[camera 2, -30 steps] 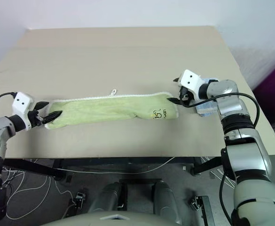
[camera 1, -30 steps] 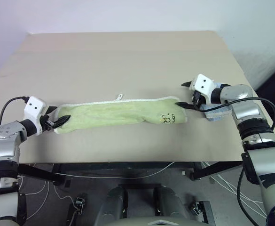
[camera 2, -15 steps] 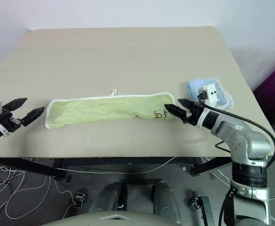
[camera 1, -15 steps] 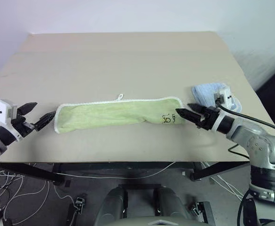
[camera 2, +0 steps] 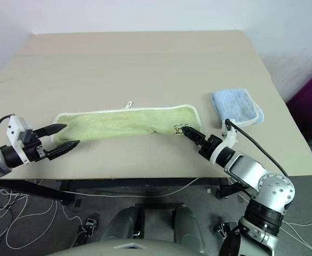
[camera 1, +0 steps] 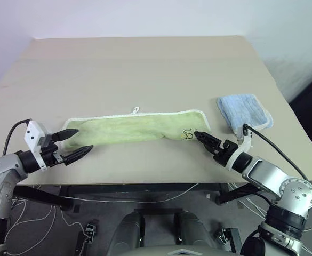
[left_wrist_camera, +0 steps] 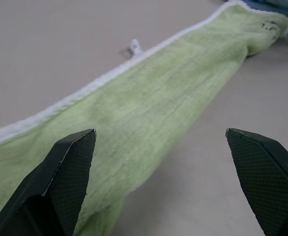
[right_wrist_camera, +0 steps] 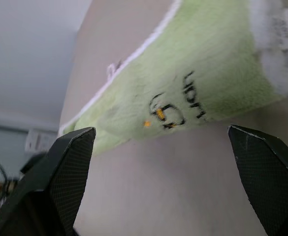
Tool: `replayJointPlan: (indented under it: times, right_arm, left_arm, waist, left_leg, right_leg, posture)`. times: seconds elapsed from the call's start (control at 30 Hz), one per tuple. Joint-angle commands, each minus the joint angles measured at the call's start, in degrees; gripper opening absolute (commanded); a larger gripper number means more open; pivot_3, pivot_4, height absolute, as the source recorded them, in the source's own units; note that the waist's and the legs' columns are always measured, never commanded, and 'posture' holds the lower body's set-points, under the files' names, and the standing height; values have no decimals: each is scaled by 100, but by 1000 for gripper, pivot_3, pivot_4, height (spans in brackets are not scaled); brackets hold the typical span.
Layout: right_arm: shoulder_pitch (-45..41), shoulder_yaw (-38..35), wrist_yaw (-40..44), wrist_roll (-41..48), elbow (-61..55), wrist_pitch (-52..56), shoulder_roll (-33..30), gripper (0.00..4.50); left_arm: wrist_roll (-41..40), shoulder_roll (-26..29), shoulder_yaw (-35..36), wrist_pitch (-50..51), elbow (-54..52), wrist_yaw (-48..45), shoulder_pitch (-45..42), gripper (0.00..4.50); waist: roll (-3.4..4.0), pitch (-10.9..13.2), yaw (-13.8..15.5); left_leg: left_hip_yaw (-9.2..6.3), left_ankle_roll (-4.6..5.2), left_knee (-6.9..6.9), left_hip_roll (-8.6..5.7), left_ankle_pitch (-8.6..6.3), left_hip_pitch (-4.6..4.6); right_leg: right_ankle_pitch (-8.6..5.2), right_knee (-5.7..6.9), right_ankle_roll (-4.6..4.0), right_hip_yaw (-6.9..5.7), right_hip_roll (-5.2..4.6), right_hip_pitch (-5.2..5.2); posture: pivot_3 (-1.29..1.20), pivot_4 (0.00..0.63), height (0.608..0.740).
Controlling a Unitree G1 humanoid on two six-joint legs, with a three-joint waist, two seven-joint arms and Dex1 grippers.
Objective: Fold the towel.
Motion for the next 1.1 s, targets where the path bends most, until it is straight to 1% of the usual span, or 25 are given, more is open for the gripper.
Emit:
replayJointPlan:
  times: [0.03,0.2,0.37,0.47,0.5,0.77,0.8,0.83,0.87,0.97,1.1]
  right_arm:
    - [-172,23,-708,536,239,-537,91,4500]
    - [-238,301,-1371,633,515,-1106,169,4500]
    - [-192,530,-1637,733,543,-1592,264,4500]
    - [-189,631,-1680,783,506,-1871,317,3945]
    - [-195,656,-1690,782,499,-1951,321,3645]
    - [-263,760,-1820,826,514,-2408,163,902]
    - [-276,757,-1832,843,525,-2455,144,473]
    - [-282,738,-1837,852,514,-2498,84,151]
    - [-298,718,-1826,832,513,-2530,12,71]
    - [-324,654,-1798,841,539,-2604,-215,71]
    - [-375,538,-1502,812,650,-2536,-794,71]
  left_arm:
    - [-147,-69,-157,75,-392,-85,22,4431]
    - [-182,-165,-401,129,-653,-185,110,4431]
    - [-185,-204,-533,142,-787,-233,170,4431]
    - [-140,-227,-575,119,-777,-225,157,4474]
    - [-132,-233,-583,109,-770,-225,150,4474]
    - [-87,-267,-648,10,-662,-222,100,4474]
    - [-84,-271,-657,4,-645,-218,86,4474]
    - [-75,-282,-664,-13,-633,-211,83,4474]
    - [-59,-293,-677,-31,-602,-205,66,4474]
    - [-5,-326,-721,-84,-499,-200,12,4474]
    - [66,-367,-787,-163,-393,-215,-38,4474]
  waist:
    - [0,0,8]
    - [-1,-2,-11]
    - [-7,-6,-15]
    - [-6,-6,-14]
    - [-6,-6,-14]
    - [-3,-4,-8]
    - [-3,-4,-7]
    - [-3,-5,-9]
    - [-3,-5,-1]
    - [1,-2,11]
    - [2,-1,11]
  left_leg:
    - [0,0,1,0,0,0]
    - [0,1,2,4,0,5]
    - [0,1,3,7,0,17]
    - [0,1,3,9,0,23]
    - [0,1,3,9,0,22]
    - [1,1,4,8,0,20]
    - [1,2,4,8,0,20]
    - [1,2,4,8,0,20]
    - [1,2,4,8,0,21]
    - [1,3,5,5,-1,19]
    - [0,3,4,6,-1,18]
  right_leg:
    - [0,0,0,-1,0,1]
    - [0,0,0,0,12,6]
    - [0,-2,0,0,18,20]
    - [0,-2,0,0,20,25]
    - [0,-2,0,0,20,25]
    - [0,-2,1,0,23,24]
    - [0,-3,1,0,23,24]
    - [0,-2,1,0,23,24]
    - [0,-2,1,0,23,24]
    - [0,-6,1,0,23,25]
    - [0,-6,1,0,24,24]
  posture:
    - [0,150,740]
    - [0,150,740]
    - [0,150,740]
    - [0,150,740]
    - [0,150,740]
    - [0,150,740]
    - [0,150,740]
    - [0,150,740]
    - [0,150,740]
    - [0,150,740]
    - [0,150,740]
